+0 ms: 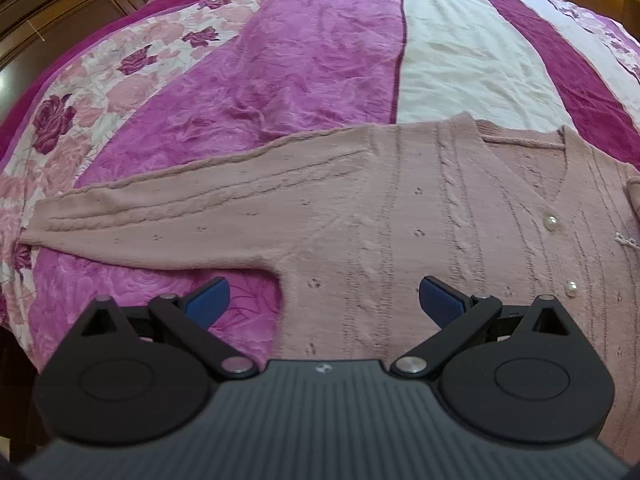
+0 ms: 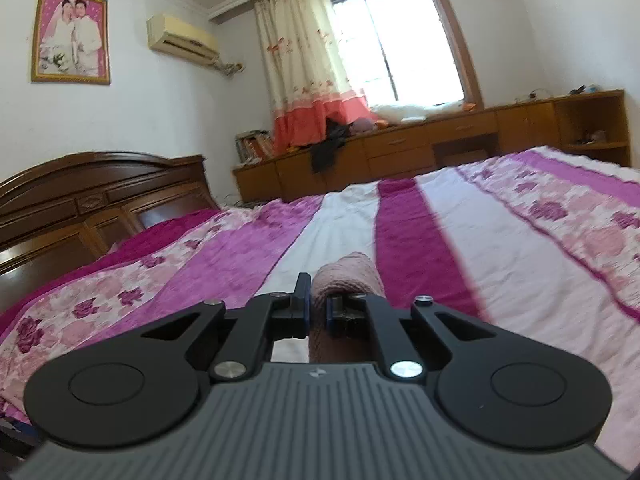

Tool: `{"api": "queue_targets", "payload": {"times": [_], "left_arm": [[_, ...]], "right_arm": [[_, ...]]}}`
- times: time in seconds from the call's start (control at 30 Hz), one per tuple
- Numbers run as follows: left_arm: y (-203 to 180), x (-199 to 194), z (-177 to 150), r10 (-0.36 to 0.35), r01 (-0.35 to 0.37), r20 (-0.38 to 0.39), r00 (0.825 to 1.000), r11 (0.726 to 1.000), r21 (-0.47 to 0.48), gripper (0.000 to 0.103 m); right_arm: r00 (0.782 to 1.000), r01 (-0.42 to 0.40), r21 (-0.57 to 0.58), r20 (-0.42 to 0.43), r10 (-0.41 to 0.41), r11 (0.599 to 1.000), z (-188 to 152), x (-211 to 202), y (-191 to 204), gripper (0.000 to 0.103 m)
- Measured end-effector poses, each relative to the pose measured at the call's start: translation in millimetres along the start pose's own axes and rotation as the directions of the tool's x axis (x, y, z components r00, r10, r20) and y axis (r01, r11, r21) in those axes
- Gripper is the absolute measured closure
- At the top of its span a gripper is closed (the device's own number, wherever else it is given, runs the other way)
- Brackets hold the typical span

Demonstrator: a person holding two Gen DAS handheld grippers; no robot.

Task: Fold small clothes
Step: 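Carry the held sleeve across the cardigan body and open the right tool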

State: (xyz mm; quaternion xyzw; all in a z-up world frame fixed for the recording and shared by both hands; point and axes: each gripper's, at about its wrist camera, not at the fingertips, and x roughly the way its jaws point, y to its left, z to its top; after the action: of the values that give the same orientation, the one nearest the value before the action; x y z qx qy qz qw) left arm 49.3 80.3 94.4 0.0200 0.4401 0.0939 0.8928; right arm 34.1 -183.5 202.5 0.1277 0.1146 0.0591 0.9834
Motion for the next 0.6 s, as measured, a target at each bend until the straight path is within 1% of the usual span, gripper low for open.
{"api": "queue_targets", "payload": {"times": [0.3, 0.43, 0.6], "left_arm": [[25.5, 8.3, -2.4, -0.002, 0.002, -0.004, 1.0, 0.999, -0.047, 0.0], [33.7, 12.0, -4.0, 0.008, -0.009, -0.003, 1.0, 0.998, -0.06, 0.0], [43.5, 15.1, -5.3, 0.009, -0.009, -0.005, 1.0, 0.997, -0.075, 0.0]], "right_arm": [[0.993, -0.058, -0.009, -0.103, 0.057, 0.998, -37.9, 49.9, 47.0, 0.096], [0.984, -0.078, -0.005, -0.16, 0.076, 0.997, -60.6, 68.6, 66.4, 0.096], [0.969, -0.094, 0.011, -0.229, 0.094, 0.995, -91.1, 93.6, 79.5, 0.096]]}}
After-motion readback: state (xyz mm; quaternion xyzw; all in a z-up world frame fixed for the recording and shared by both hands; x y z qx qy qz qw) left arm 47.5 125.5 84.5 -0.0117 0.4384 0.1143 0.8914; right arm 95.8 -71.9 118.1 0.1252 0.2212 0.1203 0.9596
